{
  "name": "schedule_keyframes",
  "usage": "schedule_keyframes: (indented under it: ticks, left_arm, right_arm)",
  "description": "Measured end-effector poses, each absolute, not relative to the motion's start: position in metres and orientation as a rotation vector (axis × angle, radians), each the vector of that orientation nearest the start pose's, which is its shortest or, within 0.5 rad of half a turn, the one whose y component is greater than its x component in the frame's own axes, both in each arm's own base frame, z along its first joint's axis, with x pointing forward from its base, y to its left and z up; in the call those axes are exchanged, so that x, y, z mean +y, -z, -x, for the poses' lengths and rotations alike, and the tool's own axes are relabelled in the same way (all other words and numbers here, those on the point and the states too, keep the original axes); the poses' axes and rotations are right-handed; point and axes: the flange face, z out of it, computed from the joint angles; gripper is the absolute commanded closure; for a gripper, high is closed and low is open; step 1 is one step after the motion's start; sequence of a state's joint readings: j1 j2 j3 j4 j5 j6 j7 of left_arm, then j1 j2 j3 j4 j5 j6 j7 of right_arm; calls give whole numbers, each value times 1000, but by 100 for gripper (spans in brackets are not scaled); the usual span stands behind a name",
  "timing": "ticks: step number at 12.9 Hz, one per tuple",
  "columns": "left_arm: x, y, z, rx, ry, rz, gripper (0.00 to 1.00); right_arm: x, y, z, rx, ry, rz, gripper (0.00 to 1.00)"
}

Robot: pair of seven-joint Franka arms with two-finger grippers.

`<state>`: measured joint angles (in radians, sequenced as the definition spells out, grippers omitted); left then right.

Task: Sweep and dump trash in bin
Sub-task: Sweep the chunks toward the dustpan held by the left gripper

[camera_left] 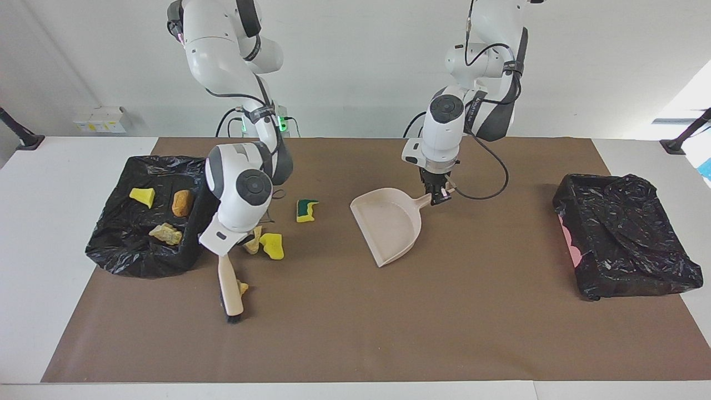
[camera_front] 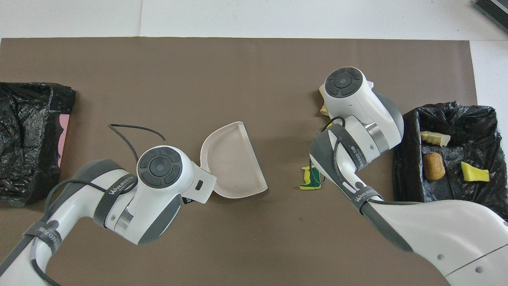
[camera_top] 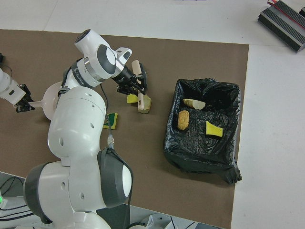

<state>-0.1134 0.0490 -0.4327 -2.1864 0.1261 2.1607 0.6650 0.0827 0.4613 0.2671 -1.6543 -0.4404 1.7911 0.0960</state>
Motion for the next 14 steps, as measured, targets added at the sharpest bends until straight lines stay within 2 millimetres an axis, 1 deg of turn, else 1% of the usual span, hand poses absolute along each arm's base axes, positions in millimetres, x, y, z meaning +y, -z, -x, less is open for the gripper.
schedule_keyframes:
  ticks: [1,3,4,6,8,10,12,14]
  left_arm:
    - [-271,-361,-456,1841,-113,2447,100]
    - [-270,-358,-457,1858,-89,2438,100]
    - [-270,-355,-457,1865,-78,2434,100]
    - [-269,-354,-457,1870,-71,2431,100]
    - [-269,-354,-457,1873,-69,2429,100]
    - [-269,-354,-457,1874,-68,2428,100]
    - [-269,-354,-457,1874,-68,2428,100]
    - [-269,-354,-457,1874,-67,2428,100]
  right_arm:
    - [186,-334,-610,-755,-420,3346,100]
    - [213,-337,-597,-847,-446,3265,100]
    - [222,-339,-592,-894,-458,3218,100]
    - [232,-339,-581,-919,-494,3124,100]
    - [249,-337,-564,-884,-534,3032,100]
    - [266,-336,-548,-803,-576,2921,100]
    - [279,-336,-536,-742,-600,2837,100]
    - [296,-340,-528,-682,-610,2742,100]
